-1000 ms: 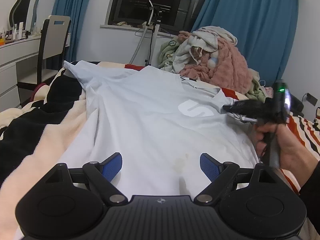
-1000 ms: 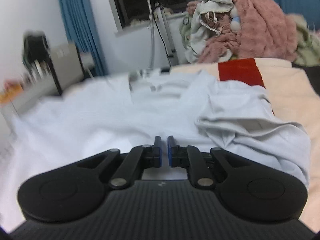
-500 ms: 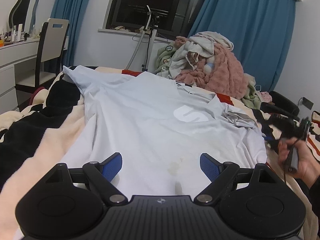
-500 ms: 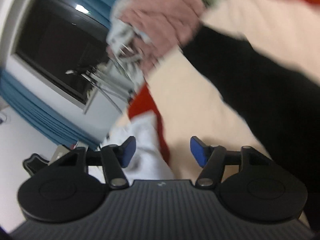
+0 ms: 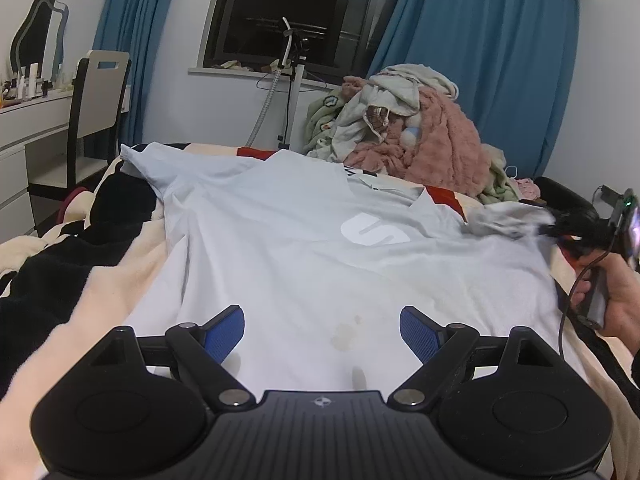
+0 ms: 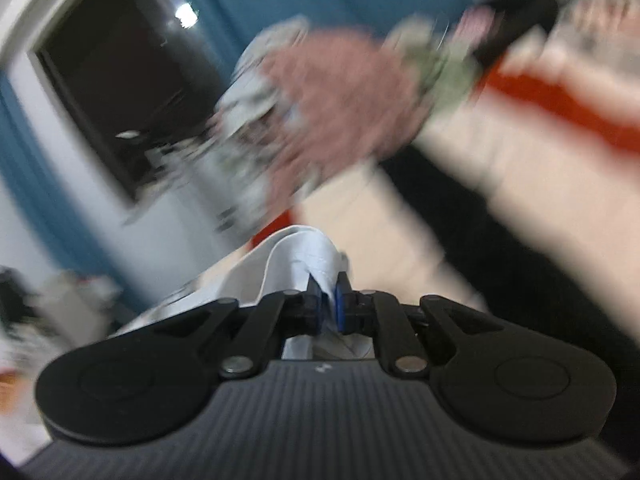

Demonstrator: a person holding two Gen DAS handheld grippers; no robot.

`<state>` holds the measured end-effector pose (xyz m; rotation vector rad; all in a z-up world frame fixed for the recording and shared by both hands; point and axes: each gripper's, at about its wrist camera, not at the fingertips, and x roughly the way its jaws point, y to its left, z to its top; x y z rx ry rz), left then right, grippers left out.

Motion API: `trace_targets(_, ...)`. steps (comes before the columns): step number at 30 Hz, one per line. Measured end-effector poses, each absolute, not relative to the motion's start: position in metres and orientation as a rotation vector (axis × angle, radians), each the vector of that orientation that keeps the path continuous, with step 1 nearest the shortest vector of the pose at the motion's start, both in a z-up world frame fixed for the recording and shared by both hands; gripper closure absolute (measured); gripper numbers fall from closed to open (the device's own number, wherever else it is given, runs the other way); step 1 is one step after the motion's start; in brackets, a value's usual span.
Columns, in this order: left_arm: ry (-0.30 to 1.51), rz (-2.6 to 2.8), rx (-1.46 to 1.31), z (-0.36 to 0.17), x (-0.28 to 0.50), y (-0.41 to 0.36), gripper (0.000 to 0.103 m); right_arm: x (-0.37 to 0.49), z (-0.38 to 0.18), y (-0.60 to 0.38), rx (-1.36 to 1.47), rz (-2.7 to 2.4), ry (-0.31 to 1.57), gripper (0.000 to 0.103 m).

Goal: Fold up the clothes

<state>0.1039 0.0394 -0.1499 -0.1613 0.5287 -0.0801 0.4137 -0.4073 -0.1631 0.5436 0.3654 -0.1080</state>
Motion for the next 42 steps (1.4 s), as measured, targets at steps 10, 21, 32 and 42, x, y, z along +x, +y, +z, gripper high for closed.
trace_targets(10, 0.52, -0.108, -0.158, -0.146, 0.1, 0.038, 0.016, 0.4, -0.2, -0.434, 0.455, -0.351, 0.481, 0.077)
trace_targets(21, 0.495, -0.182, -0.138, -0.137, 0.084, 0.031, 0.016, 0.234, -0.112, -0.384, 0.47, -0.197, 0.349, 0.023)
trace_targets(32, 0.429, -0.225, -0.059, -0.114, 0.026, 0.021, 0.017, 0.061, -0.074, -0.306, 0.367, -0.037, 0.262, 0.022)
trace_targets(42, 0.467, -0.37, -0.011, -0.112, -0.003, -0.006, 0.018, 0.026, -0.061, -0.323, 0.435, -0.005, 0.159, 0.022)
